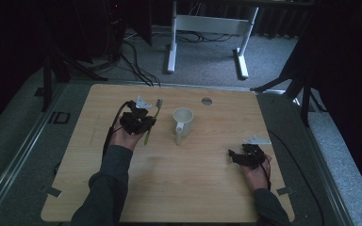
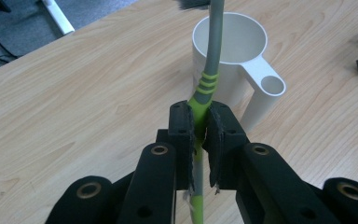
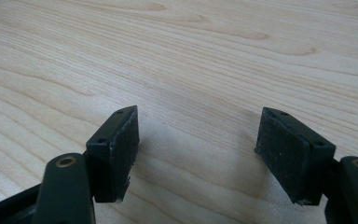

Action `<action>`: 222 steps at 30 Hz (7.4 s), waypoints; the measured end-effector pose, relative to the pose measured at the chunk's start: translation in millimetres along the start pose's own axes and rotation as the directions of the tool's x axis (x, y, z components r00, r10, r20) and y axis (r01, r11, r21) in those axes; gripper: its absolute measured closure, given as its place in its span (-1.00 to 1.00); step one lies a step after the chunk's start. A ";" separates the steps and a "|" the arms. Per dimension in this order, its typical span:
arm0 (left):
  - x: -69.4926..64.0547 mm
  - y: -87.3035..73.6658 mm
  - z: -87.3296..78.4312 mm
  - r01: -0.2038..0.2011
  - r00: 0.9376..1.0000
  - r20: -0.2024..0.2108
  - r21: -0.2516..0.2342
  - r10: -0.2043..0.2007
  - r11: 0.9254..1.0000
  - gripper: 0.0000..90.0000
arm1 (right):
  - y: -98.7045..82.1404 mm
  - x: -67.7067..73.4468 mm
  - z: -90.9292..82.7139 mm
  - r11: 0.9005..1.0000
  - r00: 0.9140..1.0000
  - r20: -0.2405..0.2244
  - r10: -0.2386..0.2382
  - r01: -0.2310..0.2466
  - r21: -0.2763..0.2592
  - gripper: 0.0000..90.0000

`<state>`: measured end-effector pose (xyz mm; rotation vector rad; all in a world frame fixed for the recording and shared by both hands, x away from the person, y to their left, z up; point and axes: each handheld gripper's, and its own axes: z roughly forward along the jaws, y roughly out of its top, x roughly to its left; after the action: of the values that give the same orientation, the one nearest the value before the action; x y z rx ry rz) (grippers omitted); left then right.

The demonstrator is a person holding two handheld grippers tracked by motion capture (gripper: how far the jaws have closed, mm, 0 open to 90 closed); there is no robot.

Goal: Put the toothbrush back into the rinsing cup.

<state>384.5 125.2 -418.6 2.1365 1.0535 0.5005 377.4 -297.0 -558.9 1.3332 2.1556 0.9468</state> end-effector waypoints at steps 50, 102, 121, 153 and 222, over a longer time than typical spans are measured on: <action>-13.3 12.7 2.5 -0.025 0.999 0.018 -0.120 0.028 0.992 0.80 | 0.0 -0.1 0.0 1.000 1.000 -0.001 0.000 0.000 -0.001 -0.35; -26.9 32.0 6.6 -0.025 0.998 0.041 -0.277 0.038 0.960 0.80 | 0.0 0.0 0.0 1.000 1.000 -0.001 0.000 0.000 0.000 -0.34; -33.5 35.4 9.6 0.002 0.997 0.070 -0.341 0.023 0.940 0.80 | 0.0 0.0 0.0 1.000 1.000 0.000 -0.001 0.001 0.000 -0.34; -43.5 38.6 28.2 0.010 0.995 0.098 -0.350 0.026 0.937 0.80 | 0.0 0.0 0.0 1.000 1.000 -0.001 -0.001 0.001 0.000 -0.34; -35.5 -15.4 50.0 0.027 0.992 0.129 -0.220 0.002 0.975 0.00 | -0.1 0.0 0.0 1.000 1.000 -0.002 -0.003 0.003 0.000 -0.34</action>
<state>385.1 82.7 -465.4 1.9373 0.8952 0.4458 377.4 -297.1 -558.9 1.3295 2.1581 0.9471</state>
